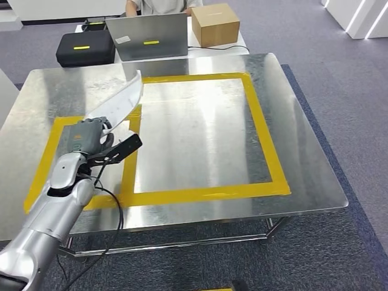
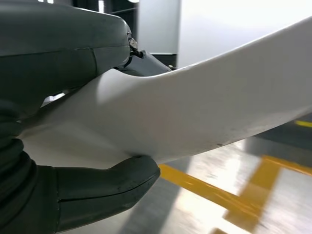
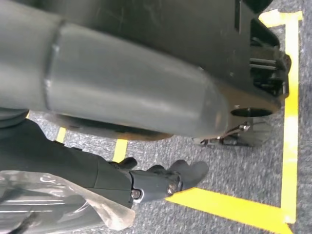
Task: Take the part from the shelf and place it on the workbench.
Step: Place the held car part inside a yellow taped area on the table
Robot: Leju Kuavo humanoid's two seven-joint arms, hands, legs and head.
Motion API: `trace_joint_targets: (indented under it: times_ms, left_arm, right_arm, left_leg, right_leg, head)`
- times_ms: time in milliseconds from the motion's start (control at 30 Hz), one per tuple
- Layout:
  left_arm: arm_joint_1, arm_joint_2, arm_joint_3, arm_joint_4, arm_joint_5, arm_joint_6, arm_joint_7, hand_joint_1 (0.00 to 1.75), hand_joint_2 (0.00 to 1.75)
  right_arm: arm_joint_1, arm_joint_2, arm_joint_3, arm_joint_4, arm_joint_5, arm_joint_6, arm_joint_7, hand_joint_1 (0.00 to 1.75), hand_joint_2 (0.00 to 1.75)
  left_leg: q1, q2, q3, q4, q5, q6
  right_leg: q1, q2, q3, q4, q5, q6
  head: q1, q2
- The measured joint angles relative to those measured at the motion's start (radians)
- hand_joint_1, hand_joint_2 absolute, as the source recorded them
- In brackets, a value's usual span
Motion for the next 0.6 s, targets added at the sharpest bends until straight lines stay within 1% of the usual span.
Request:
trace_joint_targets:
  times_ms: [33, 100, 133, 167, 200, 233, 267, 300, 333, 367, 400, 433, 467, 500, 567, 600]
  left_arm:
    - [0.018, 0.008, 0.018, -0.014, -0.003, 0.011, 0.001, 1.75, 1.75]
    - [0.056, 0.022, 0.053, -0.041, -0.007, 0.027, 0.001, 1.75, 1.75]
    - [0.073, 0.027, 0.069, -0.053, -0.006, 0.035, -0.001, 1.31, 1.75]
    - [0.088, 0.03, 0.083, -0.063, -0.004, 0.043, -0.004, 0.87, 1.75]
    - [0.103, 0.032, 0.095, -0.071, -0.003, 0.051, -0.008, 0.44, 1.75]
    - [0.115, 0.034, 0.104, -0.076, -0.001, 0.059, -0.012, 0.0, 1.75]
    - [0.128, 0.036, 0.112, -0.079, 0.0, 0.066, -0.014, 0.0, 1.75]
    - [0.142, 0.037, 0.12, -0.081, 0.001, 0.071, -0.017, 0.0, 1.75]
    - [0.155, 0.038, 0.128, -0.084, 0.002, 0.076, -0.02, 0.0, 1.31]
    - [0.169, 0.038, 0.137, -0.09, 0.003, 0.084, -0.027, 0.0, 0.87]
    - [0.183, 0.038, 0.146, -0.102, 0.005, 0.098, -0.037, 0.0, 0.44]
    - [0.196, 0.038, 0.155, -0.117, 0.01, 0.117, -0.051, 0.0, 0.0]
    - [0.21, 0.038, 0.163, -0.135, 0.022, 0.141, -0.072, 0.0, 0.0]
    - [0.225, 0.036, 0.17, -0.156, 0.044, 0.166, -0.101, 0.0, 0.0]
    - [0.261, 0.027, 0.183, -0.203, 0.13, 0.208, -0.192, 0.0, 0.0]
    - [0.283, 0.019, 0.188, -0.234, 0.206, 0.223, -0.263, 0.0, 0.0]
  right_arm:
    - [0.001, 0.001, -0.004, 0.0, -0.001, -0.001, 0.002, 0.0, 0.0]
    - [0.001, 0.001, -0.01, 0.0, -0.003, -0.002, 0.004, 0.0, 0.0]
    - [0.002, 0.001, -0.013, 0.0, -0.003, -0.003, 0.006, 0.0, 0.0]
    - [0.002, 0.001, -0.016, 0.0, -0.003, -0.003, 0.006, 0.0, 0.0]
    - [0.002, 0.001, -0.019, 0.0, -0.003, -0.004, 0.008, 0.0, 0.0]
    - [0.003, 0.001, -0.021, 0.0, -0.003, -0.004, 0.008, 0.0, 0.0]
    - [0.003, 0.001, -0.022, 0.0, -0.003, -0.005, 0.009, 0.0, 0.0]
    - [0.004, 0.001, -0.023, 0.0, -0.002, -0.007, 0.011, 0.0, 0.0]
    - [0.005, 0.001, -0.024, 0.0, -0.001, -0.009, 0.012, 0.0, 0.0]
    - [0.005, 0.001, -0.026, 0.0, 0.001, -0.011, 0.013, 0.0, 0.0]
    - [0.005, 0.001, -0.027, 0.0, 0.004, -0.014, 0.014, 0.0, 0.0]
    - [0.005, 0.001, -0.028, 0.0, 0.008, -0.016, 0.015, 0.0, 0.0]
    - [0.005, 0.001, -0.029, 0.0, 0.012, -0.019, 0.016, 0.0, 0.0]
    - [0.005, 0.001, -0.029, 0.0, 0.016, -0.021, 0.017, 0.0, 0.0]
    - [0.006, 0.001, -0.029, 0.0, 0.024, -0.024, 0.017, 0.0, 0.0]
    - [0.007, 0.001, -0.029, 0.0, 0.027, -0.026, 0.015, 0.0, 0.0]
  left_leg:
    - [-0.002, 0.001, 0.004, -0.009, -0.003, 0.002]
    - [0.001, 0.0, 0.01, -0.023, 0.002, 0.001]
    - [0.005, 0.001, 0.015, -0.031, 0.006, 0.002]
    - [0.01, 0.001, 0.02, -0.039, 0.011, 0.003]
    - [0.013, 0.002, 0.023, -0.042, 0.013, 0.004]
    - [0.014, 0.002, 0.024, -0.043, 0.013, 0.005]
    - [0.014, 0.002, 0.023, -0.043, 0.013, 0.005]
    - [0.015, 0.002, 0.024, -0.043, 0.012, 0.004]
    - [0.017, 0.003, 0.024, -0.042, 0.011, 0.002]
    - [0.02, 0.002, 0.025, -0.04, 0.009, -0.001]
    - [0.023, 0.002, 0.025, -0.037, 0.006, -0.005]
    - [0.024, 0.001, 0.024, -0.033, 0.002, -0.012]
    - [0.024, 0.0, 0.023, -0.026, -0.002, -0.019]
    - [0.023, -0.001, 0.022, -0.021, -0.005, -0.026]
    - [0.022, -0.001, 0.022, -0.019, -0.006, -0.035]
    - [0.023, -0.001, 0.023, -0.019, -0.009, -0.039]
  right_leg:
    - [0.0, -0.002, -0.001, -0.001, 0.0, 0.004]
    - [-0.001, -0.003, -0.001, -0.001, -0.003, 0.012]
    - [-0.001, -0.004, -0.007, 0.01, -0.014, 0.018]
    - [-0.001, -0.005, -0.02, 0.038, -0.034, 0.024]
    - [-0.004, -0.005, -0.044, 0.088, -0.062, 0.03]
    - [-0.007, -0.006, -0.074, 0.152, -0.093, 0.037]
    - [-0.011, -0.006, -0.104, 0.216, -0.118, 0.043]
    - [-0.015, -0.007, -0.125, 0.258, -0.128, 0.048]
    - [-0.018, -0.008, -0.129, 0.263, -0.119, 0.053]
    - [-0.021, -0.01, -0.111, 0.228, -0.093, 0.057]
    - [-0.025, -0.012, -0.078, 0.162, -0.059, 0.061]
    - [-0.026, -0.013, -0.04, 0.093, -0.035, 0.064]
    - [-0.027, -0.011, -0.009, 0.039, -0.02, 0.061]
    - [-0.027, -0.01, 0.009, 0.009, -0.016, 0.055]
    - [-0.024, -0.005, 0.016, 0.001, -0.019, 0.037]
    - [-0.025, -0.005, 0.017, 0.0, -0.019, 0.031]
  head:
    - [0.0, 0.0]
    - [-0.001, 0.0]
    - [-0.001, 0.0]
    - [0.001, 0.0]
    - [0.003, 0.0]
    - [0.005, 0.0]
    - [0.005, 0.0]
    - [0.005, 0.0]
    - [0.005, 0.0]
    - [0.005, 0.0]
    - [0.005, 0.0]
    - [0.006, 0.0]
    - [0.007, 0.0]
    - [0.007, 0.0]
    - [0.007, 0.0]
    - [0.007, 0.0]
